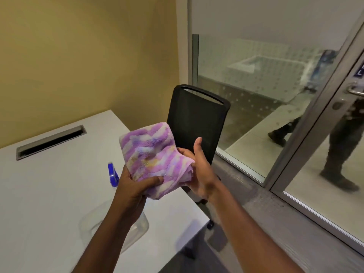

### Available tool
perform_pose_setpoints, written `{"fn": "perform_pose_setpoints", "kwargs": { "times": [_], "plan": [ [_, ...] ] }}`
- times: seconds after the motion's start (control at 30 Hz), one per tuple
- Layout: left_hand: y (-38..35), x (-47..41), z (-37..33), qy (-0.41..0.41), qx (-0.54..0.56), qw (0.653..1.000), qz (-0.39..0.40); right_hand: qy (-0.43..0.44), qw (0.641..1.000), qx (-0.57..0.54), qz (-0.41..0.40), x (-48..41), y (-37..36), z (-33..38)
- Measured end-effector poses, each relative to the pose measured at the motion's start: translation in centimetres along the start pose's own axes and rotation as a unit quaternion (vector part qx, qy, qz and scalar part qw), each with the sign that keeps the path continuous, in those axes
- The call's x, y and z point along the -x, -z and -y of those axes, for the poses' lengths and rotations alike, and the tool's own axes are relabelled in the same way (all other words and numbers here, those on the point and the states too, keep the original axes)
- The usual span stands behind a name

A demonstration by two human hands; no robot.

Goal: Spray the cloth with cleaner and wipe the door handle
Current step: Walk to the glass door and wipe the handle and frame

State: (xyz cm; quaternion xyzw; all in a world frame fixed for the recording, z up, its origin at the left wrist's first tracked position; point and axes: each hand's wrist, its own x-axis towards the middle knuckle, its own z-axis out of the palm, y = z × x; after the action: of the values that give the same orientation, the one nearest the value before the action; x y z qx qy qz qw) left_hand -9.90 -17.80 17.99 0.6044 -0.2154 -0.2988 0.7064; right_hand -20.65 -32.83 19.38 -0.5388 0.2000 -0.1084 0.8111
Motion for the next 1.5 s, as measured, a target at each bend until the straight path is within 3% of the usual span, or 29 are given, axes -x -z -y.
{"fn": "perform_pose_setpoints", "kwargs": {
  "times": [0.13,0.33,0.5,0.7,0.83,1.03,1.2,1.5],
  "plan": [
    [-5.7,-0.4,1.5,0.007,-0.057,0.997,0.051,-0.022,0.999,-0.015,0.025,2.7,5.5,1.6],
    [-13.7,-0.7,3.7,0.035,-0.014,0.991,0.125,-0.032,0.997,-0.064,0.001,5.5,13.3,2.2],
    [-19.3,-1.7,5.2,0.062,-0.014,0.981,0.181,-0.01,0.986,-0.166,-0.029,7.7,18.1,2.3],
    [-25.7,-4.2,7.2,0.009,-0.03,0.982,0.186,0.058,0.963,-0.168,-0.2,8.7,23.9,2.6],
    [-31.0,-6.6,8.6,-0.02,-0.027,0.969,0.245,0.085,0.944,-0.147,-0.283,9.8,28.2,3.5],
    [-38.7,-12.8,9.8,-0.014,-0.06,0.935,0.349,0.146,0.919,-0.155,-0.333,9.6,35.0,5.8],
    [-44.2,-19.2,10.0,0.07,-0.081,0.897,0.428,0.195,0.897,-0.146,-0.368,8.3,40.2,8.6],
    [-53.6,-26.6,9.2,0.159,-0.051,0.814,0.556,0.248,0.899,-0.036,-0.359,7.7,48.2,12.2]
  ]
}}
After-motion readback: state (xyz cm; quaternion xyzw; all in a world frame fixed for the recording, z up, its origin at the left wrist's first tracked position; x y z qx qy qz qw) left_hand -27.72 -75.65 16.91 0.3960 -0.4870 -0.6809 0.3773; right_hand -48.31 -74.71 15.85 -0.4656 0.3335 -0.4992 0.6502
